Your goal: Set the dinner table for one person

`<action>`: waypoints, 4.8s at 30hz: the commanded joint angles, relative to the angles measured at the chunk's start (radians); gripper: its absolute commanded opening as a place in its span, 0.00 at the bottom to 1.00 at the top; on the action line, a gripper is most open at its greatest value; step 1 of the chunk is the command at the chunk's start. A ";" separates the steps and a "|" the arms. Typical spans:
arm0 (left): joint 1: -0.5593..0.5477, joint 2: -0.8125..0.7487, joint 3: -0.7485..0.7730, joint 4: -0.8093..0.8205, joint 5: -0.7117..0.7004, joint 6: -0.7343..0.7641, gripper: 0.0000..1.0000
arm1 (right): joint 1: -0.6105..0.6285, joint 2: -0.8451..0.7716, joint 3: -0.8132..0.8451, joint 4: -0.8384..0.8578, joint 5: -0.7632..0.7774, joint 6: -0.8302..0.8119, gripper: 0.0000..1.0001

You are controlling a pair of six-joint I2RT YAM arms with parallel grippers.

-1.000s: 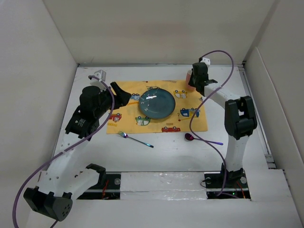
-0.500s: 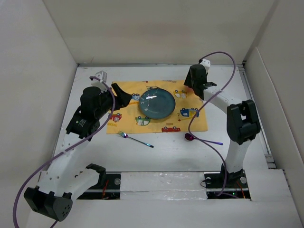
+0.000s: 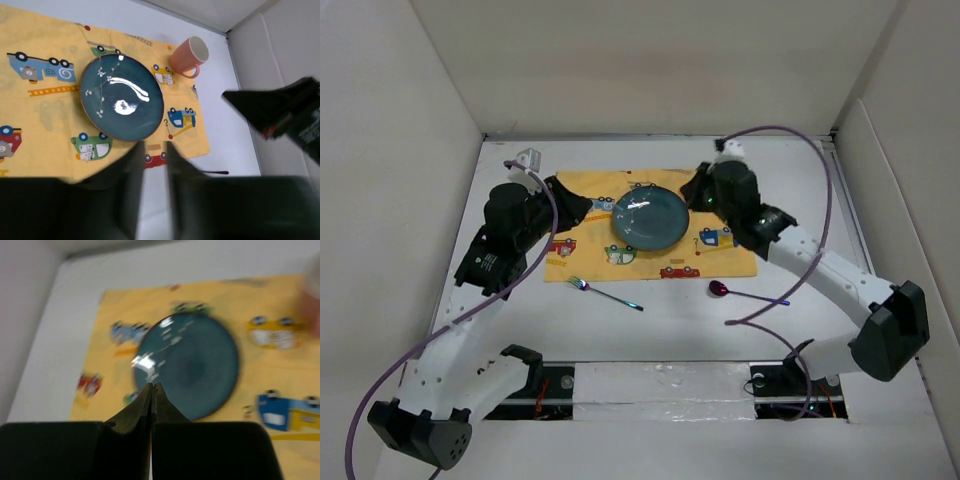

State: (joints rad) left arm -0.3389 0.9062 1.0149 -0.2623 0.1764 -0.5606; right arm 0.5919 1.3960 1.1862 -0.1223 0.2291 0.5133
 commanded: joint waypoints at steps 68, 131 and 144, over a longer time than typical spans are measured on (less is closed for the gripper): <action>-0.041 -0.202 0.142 -0.262 -0.166 0.010 0.43 | 0.341 1.025 1.024 -0.418 0.181 0.258 0.00; -0.689 0.775 0.114 0.248 -0.038 -0.022 0.48 | -0.515 -0.419 -0.186 -0.445 -0.286 0.182 0.14; -0.698 1.027 0.263 0.299 -0.018 -0.059 0.38 | -0.535 -0.491 -0.301 -0.487 -0.303 0.154 0.15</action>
State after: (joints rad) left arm -1.0325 1.9419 1.2247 0.0154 0.1570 -0.6090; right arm 0.0647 0.9329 0.8963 -0.6079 -0.0475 0.6930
